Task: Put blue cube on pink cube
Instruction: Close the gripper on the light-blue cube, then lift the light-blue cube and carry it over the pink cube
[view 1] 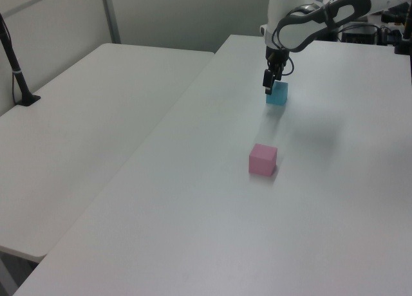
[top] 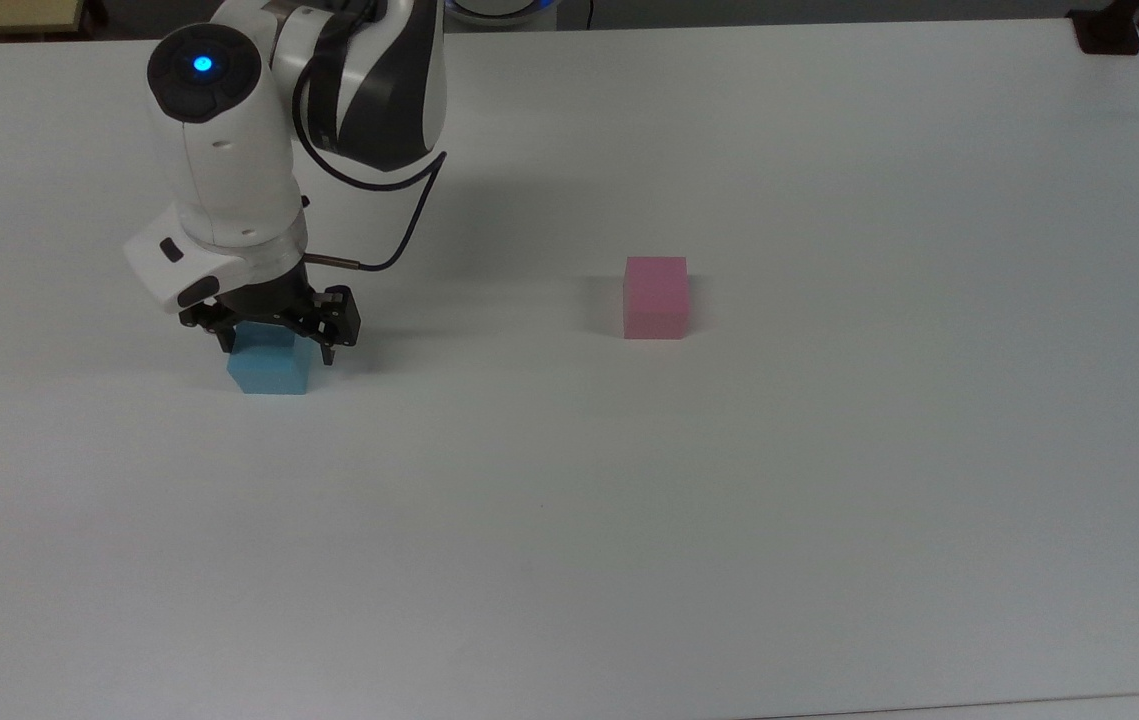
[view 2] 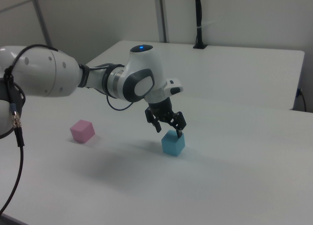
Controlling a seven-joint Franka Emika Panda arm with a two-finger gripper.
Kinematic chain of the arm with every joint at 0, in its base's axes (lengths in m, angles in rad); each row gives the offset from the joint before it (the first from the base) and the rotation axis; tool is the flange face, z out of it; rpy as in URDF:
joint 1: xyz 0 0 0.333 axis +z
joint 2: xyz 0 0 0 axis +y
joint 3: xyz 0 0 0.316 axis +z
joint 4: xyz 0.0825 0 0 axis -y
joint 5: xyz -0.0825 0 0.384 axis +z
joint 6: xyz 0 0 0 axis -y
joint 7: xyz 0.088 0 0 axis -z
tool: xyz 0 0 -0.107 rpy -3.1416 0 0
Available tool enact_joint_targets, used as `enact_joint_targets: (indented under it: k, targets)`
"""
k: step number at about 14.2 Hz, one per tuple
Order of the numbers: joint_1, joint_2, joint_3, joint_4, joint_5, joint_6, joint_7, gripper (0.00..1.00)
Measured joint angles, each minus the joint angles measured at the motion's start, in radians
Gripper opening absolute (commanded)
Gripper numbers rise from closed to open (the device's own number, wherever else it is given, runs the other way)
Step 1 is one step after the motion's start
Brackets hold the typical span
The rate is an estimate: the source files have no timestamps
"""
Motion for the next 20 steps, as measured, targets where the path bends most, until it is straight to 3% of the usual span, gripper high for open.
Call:
enact_joint_targets:
  k: [10,13,15,20]
  targets:
    - [-0.026,0.007,-0.004,-0.002,-0.047,0.004,0.010,1.00]
    - [-0.026,0.011,-0.003,-0.018,-0.050,0.004,0.012,0.78]
    - [-0.025,0.014,-0.002,-0.031,-0.051,0.015,0.052,0.52]
    - [-0.024,0.008,0.000,-0.032,-0.051,0.018,0.130,0.48]
